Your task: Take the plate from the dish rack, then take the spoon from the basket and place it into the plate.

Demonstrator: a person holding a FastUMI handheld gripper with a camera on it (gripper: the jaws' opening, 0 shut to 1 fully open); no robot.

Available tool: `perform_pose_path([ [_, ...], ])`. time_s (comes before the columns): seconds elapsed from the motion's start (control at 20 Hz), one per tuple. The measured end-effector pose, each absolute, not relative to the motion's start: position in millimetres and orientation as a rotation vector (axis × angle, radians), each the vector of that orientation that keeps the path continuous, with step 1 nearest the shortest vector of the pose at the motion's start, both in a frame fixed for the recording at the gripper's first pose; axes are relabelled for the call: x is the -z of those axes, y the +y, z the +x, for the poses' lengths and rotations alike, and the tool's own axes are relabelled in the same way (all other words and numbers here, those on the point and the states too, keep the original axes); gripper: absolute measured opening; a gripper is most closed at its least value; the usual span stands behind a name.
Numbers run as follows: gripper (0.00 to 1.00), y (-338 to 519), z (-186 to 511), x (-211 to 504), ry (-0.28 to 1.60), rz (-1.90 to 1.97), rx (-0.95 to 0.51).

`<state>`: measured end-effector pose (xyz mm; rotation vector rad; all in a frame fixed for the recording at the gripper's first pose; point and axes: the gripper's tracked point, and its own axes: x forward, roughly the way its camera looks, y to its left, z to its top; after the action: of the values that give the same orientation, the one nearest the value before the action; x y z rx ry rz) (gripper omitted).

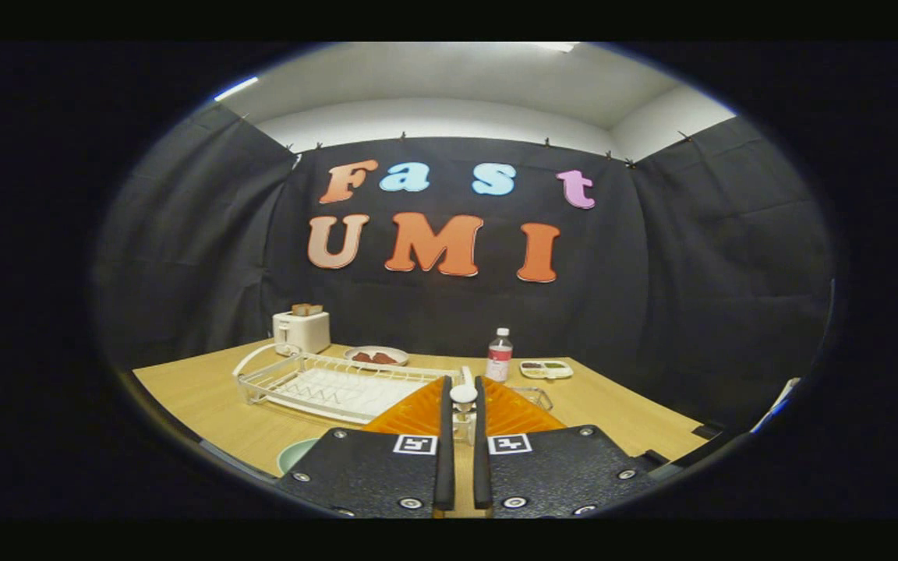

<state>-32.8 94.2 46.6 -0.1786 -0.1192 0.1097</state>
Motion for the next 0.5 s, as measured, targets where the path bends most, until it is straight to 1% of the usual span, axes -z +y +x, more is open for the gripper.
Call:
perform_pose_path([
  [0.2, 0.09, 121.1, -41.7, -20.5, -0.076, -0.179, -0.170],
  [0.5, 0.09, 145.0, -44.3, 16.7, 0.005, -0.173, -0.223],
])
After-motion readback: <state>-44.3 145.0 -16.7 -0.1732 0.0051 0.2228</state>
